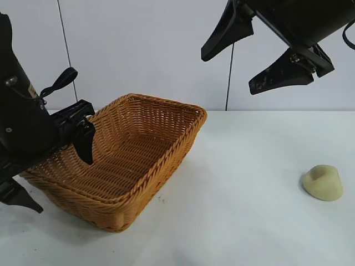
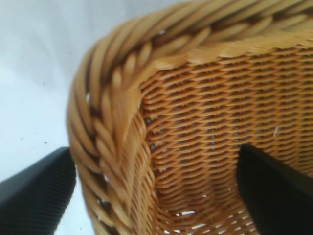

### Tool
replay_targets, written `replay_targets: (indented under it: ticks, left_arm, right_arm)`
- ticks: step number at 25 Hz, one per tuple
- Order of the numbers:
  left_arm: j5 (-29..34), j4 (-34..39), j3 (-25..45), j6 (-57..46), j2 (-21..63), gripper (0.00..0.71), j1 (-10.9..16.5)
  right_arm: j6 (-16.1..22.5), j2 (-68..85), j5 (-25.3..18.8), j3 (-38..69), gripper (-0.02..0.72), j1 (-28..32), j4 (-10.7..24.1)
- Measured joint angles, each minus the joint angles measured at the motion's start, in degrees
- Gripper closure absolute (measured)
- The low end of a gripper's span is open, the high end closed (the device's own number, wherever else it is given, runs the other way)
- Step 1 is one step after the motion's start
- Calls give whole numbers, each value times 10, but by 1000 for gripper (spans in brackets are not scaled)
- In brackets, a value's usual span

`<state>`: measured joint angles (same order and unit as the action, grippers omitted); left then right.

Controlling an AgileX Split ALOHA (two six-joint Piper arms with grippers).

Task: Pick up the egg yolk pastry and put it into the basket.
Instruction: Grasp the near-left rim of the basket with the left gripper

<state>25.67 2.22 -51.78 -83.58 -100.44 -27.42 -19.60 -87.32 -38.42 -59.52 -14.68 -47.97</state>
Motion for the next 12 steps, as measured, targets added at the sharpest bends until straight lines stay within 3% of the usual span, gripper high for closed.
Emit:
replay_targets:
  ticks: [12]
  left_arm:
    - [-21,-12,0,2,-28,67,0]
  right_arm:
    - [0,0,0,0,57,0,0]
